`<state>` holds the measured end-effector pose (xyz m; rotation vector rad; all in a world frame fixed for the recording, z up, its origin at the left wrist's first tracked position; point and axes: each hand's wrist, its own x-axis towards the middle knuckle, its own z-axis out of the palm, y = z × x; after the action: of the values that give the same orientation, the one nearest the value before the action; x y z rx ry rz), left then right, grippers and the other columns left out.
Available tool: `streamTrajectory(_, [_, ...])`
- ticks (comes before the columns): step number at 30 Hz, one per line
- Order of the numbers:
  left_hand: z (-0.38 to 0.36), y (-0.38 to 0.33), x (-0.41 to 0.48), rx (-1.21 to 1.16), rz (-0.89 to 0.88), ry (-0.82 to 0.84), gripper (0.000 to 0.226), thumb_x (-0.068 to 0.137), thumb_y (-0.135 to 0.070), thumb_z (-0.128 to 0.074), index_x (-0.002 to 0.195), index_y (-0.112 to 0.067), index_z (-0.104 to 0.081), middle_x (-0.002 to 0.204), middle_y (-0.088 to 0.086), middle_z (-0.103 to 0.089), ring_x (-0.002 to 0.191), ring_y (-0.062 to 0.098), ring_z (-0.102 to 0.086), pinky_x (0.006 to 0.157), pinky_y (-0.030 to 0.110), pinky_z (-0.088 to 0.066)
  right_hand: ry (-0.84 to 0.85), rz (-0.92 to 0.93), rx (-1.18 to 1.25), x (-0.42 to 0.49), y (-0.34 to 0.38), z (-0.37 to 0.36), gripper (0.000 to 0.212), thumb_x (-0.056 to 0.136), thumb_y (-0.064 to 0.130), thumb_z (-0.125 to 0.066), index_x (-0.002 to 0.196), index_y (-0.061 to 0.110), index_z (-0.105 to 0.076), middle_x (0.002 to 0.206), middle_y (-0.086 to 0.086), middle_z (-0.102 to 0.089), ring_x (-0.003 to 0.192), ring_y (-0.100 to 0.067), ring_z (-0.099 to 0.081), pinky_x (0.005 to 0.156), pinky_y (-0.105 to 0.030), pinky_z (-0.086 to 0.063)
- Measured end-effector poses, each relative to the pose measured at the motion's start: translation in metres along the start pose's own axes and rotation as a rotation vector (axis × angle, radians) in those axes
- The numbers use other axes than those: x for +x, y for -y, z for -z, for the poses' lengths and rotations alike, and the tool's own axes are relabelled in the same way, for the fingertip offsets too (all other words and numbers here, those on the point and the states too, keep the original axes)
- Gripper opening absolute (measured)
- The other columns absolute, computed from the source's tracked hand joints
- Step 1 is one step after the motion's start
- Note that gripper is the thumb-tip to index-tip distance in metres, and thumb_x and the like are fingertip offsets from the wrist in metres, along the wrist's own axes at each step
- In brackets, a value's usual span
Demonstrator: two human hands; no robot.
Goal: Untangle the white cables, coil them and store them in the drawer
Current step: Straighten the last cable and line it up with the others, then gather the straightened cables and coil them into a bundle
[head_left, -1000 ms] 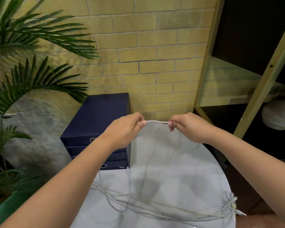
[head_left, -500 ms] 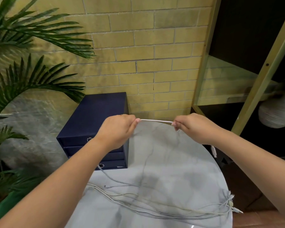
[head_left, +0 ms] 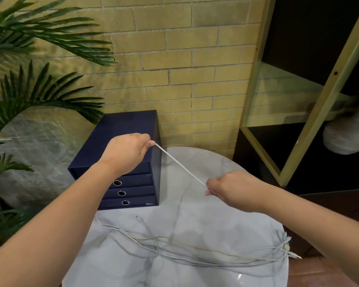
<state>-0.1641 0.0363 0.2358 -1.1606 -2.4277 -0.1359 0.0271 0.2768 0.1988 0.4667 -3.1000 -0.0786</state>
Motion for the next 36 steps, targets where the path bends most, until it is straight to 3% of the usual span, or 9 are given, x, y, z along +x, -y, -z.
streamTrajectory(7, [-0.012,-0.004,-0.012,-0.008,0.011,0.055,0.032,0.101,-0.041,-0.03,0.078,-0.023,-0.043,0.066,-0.006,-0.049,0.055,0.015,-0.047,0.045,0.029,-0.032,0.076,-0.106,0.048,-0.008,-0.019,-0.013,0.028,0.1,0.026,-0.039,0.127,0.023,-0.047,0.116,0.002,-0.066,0.101,-0.019,-0.063,0.082,-0.037,-0.052])
streamTrajectory(14, [-0.017,-0.006,-0.003,0.003,0.011,0.068,0.038,0.1,-0.044,-0.03,0.08,-0.018,-0.05,0.073,-0.002,-0.055,0.064,0.023,-0.052,0.051,0.032,-0.032,0.175,-0.189,-0.006,-0.01,-0.008,-0.035,0.023,0.102,0.029,-0.035,0.117,0.017,-0.047,0.105,-0.006,-0.066,0.089,-0.029,-0.063,0.072,-0.039,-0.049])
streamTrajectory(20, [-0.024,0.002,-0.004,0.047,-0.041,0.123,0.037,0.099,-0.045,-0.028,0.082,-0.019,-0.049,0.078,-0.001,-0.056,0.064,0.024,-0.053,0.051,0.035,-0.041,0.098,0.029,0.06,-0.019,0.019,-0.044,0.027,0.102,0.035,-0.034,0.115,0.017,-0.049,0.108,-0.003,-0.068,0.088,-0.03,-0.064,0.066,-0.035,-0.045])
streamTrajectory(23, [-0.03,0.002,-0.014,0.013,-0.04,0.151,0.042,0.098,-0.049,-0.024,0.083,-0.02,-0.05,0.078,-0.002,-0.057,0.066,0.024,-0.054,0.051,0.035,-0.041,0.135,-0.082,0.213,-0.028,0.009,-0.045,0.034,0.101,0.042,-0.03,0.126,0.023,-0.043,0.108,-0.002,-0.067,0.091,-0.026,-0.062,0.074,-0.035,-0.046])
streamTrajectory(25, [-0.04,-0.001,-0.029,-0.015,-0.027,0.205,0.042,0.097,-0.052,-0.024,0.084,-0.022,-0.05,0.08,-0.004,-0.058,0.07,0.023,-0.055,0.054,0.035,-0.04,0.149,-0.158,0.353,-0.039,-0.002,-0.052,0.033,0.1,0.044,-0.026,0.128,0.028,-0.035,0.087,-0.003,-0.064,0.077,-0.022,-0.057,0.071,-0.035,-0.043])
streamTrajectory(30, [-0.084,-0.033,-0.08,-0.2,0.076,0.409,0.025,0.101,-0.042,-0.034,0.096,-0.022,-0.049,0.09,-0.005,-0.059,0.089,0.027,-0.056,0.065,0.036,-0.035,0.173,-0.28,0.539,-0.074,-0.03,-0.1,0.008,0.102,0.03,-0.03,0.099,0.022,-0.032,0.073,-0.01,-0.055,0.06,-0.022,-0.045,0.06,-0.037,-0.039])
streamTrajectory(33, [-0.109,-0.034,-0.116,-0.261,0.176,0.499,0.022,0.102,-0.038,-0.034,0.101,-0.023,-0.049,0.099,-0.004,-0.064,0.093,0.028,-0.057,0.071,0.037,-0.04,0.245,-0.4,0.607,-0.1,-0.055,-0.139,0.008,0.1,0.018,-0.037,0.092,0.019,-0.04,0.082,-0.002,-0.055,0.069,-0.019,-0.046,0.061,-0.023,-0.037])
streamTrajectory(36, [-0.127,-0.028,-0.145,-0.278,0.229,0.564,0.022,0.102,-0.037,-0.034,0.102,-0.024,-0.051,0.102,-0.003,-0.065,0.094,0.026,-0.056,0.073,0.035,-0.039,0.227,-0.48,0.604,-0.125,-0.077,-0.168,0.016,0.094,0.001,-0.046,0.094,0.015,-0.054,0.094,-0.002,-0.052,0.088,-0.021,-0.051,0.072,-0.017,-0.036])
